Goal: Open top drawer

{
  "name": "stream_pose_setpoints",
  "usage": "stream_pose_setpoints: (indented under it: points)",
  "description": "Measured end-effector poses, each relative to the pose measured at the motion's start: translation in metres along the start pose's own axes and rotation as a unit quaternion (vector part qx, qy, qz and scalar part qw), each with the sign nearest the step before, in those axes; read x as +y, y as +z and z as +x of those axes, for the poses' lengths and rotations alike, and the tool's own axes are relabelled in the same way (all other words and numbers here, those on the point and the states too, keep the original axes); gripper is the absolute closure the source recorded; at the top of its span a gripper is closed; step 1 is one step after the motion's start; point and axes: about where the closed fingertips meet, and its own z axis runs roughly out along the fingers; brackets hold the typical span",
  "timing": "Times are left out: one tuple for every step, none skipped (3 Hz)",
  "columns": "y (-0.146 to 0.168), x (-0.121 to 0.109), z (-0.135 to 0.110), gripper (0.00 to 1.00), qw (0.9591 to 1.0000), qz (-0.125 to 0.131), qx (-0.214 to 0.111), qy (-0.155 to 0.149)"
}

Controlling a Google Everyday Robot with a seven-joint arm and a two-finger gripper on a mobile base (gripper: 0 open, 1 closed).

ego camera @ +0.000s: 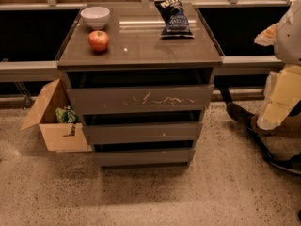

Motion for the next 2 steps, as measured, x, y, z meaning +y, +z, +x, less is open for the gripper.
stream_pose_setpoints:
  points:
    - [0.0,0.0,0.0,0.0,1.0,0.0,0.0,0.0]
    - [0.021,-0.007,0.005,0.0,0.9994,-0.016,-0.025,-0.018]
